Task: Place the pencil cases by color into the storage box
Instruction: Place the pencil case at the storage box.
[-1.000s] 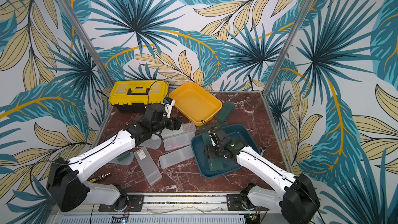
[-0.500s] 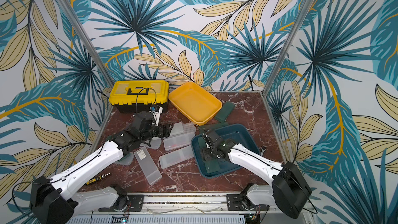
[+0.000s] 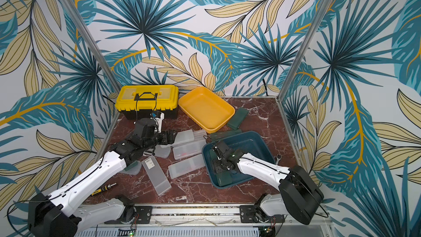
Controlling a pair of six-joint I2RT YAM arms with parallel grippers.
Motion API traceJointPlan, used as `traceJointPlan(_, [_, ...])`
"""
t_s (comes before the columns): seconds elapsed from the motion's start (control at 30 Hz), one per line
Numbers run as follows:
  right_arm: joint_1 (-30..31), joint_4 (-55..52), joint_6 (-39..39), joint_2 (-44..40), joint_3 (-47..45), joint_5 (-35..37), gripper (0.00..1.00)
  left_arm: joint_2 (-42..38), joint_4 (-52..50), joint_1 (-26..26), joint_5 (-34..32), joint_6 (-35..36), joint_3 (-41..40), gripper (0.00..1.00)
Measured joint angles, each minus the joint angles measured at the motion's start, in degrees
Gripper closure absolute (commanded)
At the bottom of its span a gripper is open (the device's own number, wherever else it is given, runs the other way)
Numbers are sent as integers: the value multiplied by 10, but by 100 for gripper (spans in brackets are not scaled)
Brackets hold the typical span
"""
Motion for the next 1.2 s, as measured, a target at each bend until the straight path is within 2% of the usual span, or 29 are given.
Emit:
traceJointPlan(0.6, [4,37,7,49,-6,-1,32,-5,0,33,0,-19,-14,13])
traceJointPlan(0.77, [5,43,12,46,-5,0,19,-5,0,40,-3,-27,-20,13])
traceJointPlan(0.93, [5,38,17,9,-5,5,9,-6,-5,59,-25,-45,-23,13])
traceJointPlan(1.03, [5,32,17,-34,-5,14,8,-7,-12,78,-37,-59,-23,12])
traceJointPlan(1.1, [5,24,17,-65,-4,22,7,-7,-22,88,-47,-70,-23,10])
traceJointPlan(1.17, [5,14,15,-92,-2,30,7,-7,-34,97,-56,-78,-23,0])
traceJointPlan(1.2, [5,8,15,-105,1,35,7,-7,-41,101,-61,-86,-23,1])
